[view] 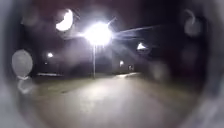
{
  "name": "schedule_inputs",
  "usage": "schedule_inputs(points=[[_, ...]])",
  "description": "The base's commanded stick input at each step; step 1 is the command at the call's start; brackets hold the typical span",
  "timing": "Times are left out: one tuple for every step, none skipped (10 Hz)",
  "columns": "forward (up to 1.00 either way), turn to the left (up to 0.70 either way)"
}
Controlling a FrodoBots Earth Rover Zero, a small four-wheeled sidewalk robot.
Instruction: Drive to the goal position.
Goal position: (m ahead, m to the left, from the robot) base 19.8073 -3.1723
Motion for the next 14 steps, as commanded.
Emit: schedule_inputs(points=[[1.0, 0.03], [1.0, 0.04], [1.0, 0.05], [1.0, 0.06], [1.0, 0.07], [1.0, 0.05], [1.0, 0.04], [1.0, 0.04], [1.0, 0.04], [1.0, 0.04], [1.0, 0.04], [1.0, 0.04], [1.0, 0.04], [1.0, 0.04]])
